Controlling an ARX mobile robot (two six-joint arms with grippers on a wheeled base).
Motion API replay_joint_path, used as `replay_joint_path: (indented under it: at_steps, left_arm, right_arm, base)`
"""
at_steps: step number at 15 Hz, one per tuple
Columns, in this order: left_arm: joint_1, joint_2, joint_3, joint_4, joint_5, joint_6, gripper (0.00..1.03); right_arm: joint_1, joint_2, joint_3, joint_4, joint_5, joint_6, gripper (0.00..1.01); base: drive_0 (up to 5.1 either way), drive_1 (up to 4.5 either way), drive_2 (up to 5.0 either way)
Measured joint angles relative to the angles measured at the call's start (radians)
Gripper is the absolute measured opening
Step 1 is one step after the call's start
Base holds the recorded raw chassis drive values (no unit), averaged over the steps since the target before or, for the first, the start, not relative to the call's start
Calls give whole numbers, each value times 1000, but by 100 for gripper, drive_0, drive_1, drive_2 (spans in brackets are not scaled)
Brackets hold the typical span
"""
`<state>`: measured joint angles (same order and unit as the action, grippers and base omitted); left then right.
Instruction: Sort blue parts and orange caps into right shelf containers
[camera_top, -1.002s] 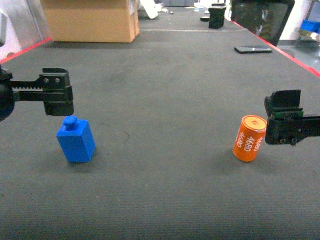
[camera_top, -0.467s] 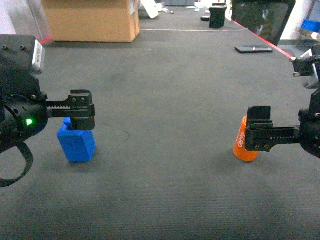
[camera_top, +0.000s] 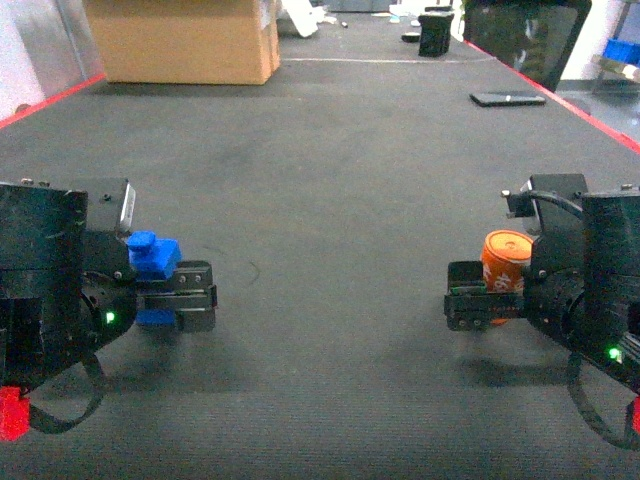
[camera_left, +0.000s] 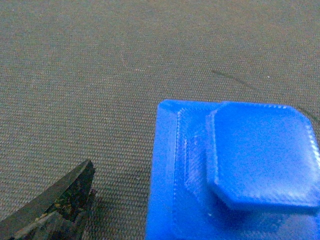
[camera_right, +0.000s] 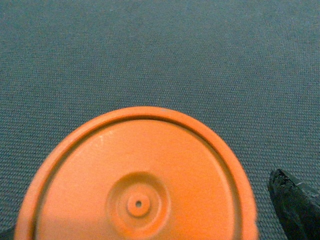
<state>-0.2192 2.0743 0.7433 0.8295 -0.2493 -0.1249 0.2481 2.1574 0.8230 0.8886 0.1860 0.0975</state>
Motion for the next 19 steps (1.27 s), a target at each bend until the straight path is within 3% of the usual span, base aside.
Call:
replay_joint_path:
  at_steps: [2, 4, 9, 13, 17, 19]
  left_arm:
    - [-2, 1, 13, -16, -1, -2, 98]
    - [-3, 1, 17, -28, -2, -2, 94]
    - [-13, 3, 23, -46, -2, -7, 45]
    - [-16, 2, 7, 6, -24, -2, 42]
    - [-18, -164, -141, 165, -130, 2, 42]
    - [-28, -355, -253, 266, -216, 61, 42]
  right_arm:
    - [8, 16, 10, 6, 9, -1, 98]
    - [16, 16, 10, 56, 56, -21, 94]
    - [28, 11, 6, 26, 57, -39, 45]
    - [29, -27, -28, 23, 47, -32, 44]
    - [24, -244, -192, 105, 57, 1, 43]
    - [12, -441, -316, 142, 72, 3, 43]
  base:
    - [0, 0, 0]
    - [0, 0, 0]
    - [0, 0, 0]
    - [0, 0, 0]
    - [0, 0, 0]
    - [0, 0, 0]
